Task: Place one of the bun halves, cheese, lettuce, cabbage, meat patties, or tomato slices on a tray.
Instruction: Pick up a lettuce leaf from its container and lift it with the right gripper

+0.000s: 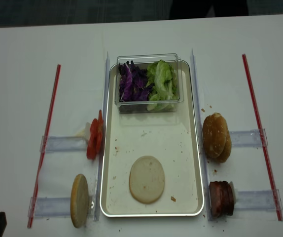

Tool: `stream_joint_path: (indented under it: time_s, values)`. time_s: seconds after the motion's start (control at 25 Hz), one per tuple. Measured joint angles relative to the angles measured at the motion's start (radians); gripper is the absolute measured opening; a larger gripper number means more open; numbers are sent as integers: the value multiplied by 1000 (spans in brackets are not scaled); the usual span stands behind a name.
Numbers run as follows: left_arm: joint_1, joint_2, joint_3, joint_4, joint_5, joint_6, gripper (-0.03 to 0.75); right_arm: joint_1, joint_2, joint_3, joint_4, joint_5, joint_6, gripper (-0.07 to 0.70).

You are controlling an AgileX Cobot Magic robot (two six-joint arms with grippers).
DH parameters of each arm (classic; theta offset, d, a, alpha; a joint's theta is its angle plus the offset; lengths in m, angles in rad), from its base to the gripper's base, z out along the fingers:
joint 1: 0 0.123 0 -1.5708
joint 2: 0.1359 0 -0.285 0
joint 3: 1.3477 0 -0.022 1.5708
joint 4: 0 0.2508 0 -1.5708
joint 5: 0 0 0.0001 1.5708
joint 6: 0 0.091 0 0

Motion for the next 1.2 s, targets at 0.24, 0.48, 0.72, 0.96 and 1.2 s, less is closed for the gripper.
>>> stream_joint_path:
  time_s: [0.24, 0.48, 0.72, 0.96, 1.2]
  values:
    - [0, 0, 0, 0, 0, 0, 428, 0, 0, 0, 0, 0, 0, 408]
    - [0, 0, 0, 0, 0, 0, 428, 0, 0, 0, 0, 0, 0, 408]
    - [0, 0, 0, 0, 0, 0, 428, 0, 0, 0, 0, 0, 2, 408]
    - [0, 0, 0, 0, 0, 0, 428, 0, 26, 0, 0, 2, 3, 408]
    - [0, 0, 0, 0, 0, 0, 428, 0, 135, 0, 0, 2, 3, 408]
